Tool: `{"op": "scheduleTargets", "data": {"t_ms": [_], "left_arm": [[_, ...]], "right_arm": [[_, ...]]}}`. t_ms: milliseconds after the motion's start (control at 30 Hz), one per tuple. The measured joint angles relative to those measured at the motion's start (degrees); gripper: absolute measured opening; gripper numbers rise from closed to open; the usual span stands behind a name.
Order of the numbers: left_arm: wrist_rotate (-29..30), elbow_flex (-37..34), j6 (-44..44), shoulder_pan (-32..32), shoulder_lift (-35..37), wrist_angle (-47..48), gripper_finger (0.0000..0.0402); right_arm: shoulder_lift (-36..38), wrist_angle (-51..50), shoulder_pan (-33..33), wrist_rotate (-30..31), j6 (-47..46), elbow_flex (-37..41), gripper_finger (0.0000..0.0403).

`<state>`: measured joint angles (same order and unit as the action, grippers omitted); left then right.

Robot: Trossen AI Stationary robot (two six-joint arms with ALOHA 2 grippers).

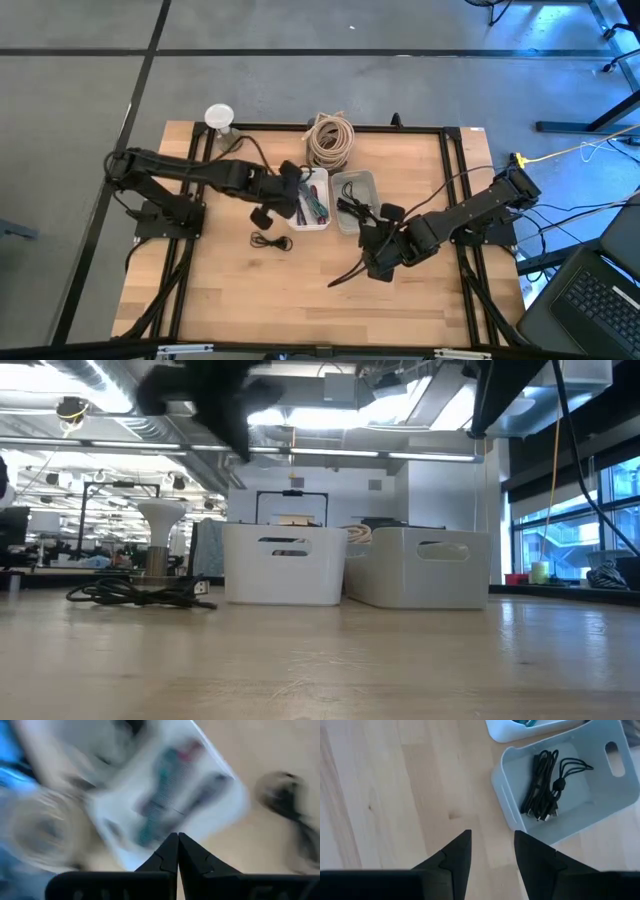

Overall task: Pick & Place USB Port
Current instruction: Put the black charger cable into the gray bin

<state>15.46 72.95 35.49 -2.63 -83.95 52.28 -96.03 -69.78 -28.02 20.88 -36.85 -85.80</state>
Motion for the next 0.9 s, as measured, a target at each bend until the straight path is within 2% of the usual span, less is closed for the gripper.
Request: {"op": "scheduleTargets", "data": {"t_ms": [100,233,367,567,700,800,900], "left_arm": [[-5.9,-1.02,-8.45,1.93,-0.07,5.33,0.0001],[-15.2,-3.32,-17.35,3.36,0.01,7.61,0.0009],[-17.13,-7.3,-24.35,3.52,0.12,7.61,0.0045],[-17.84,-17.32,-33.61,3.48,0.1,1.06,0.0139],[-23.03,-22.48,-36.8,3.51,0.08,-5.73,0.0191],[-27.03,-24.45,-38.47,3.21,0.07,-10.02,0.0216],[-27.3,-25.61,-38.35,2.17,0.08,-13.08,0.0228]], "right_arm": [[0.0,0.16,-0.06,0.09,1.24,0.0,0.0152],[0.0,0.11,0.03,0.07,1.28,0.0,0.0152],[0.01,0.09,0.05,0.09,1.15,0.0,0.0152],[0.02,0.12,0.05,0.09,1.09,0.0,0.0151],[0.02,0.23,0.13,0.09,1.3,0.0,0.0151],[0.02,0.29,0.16,0.09,1.33,0.0,0.0151],[0.02,0.31,0.16,0.09,1.33,0.0,0.0151]]}}
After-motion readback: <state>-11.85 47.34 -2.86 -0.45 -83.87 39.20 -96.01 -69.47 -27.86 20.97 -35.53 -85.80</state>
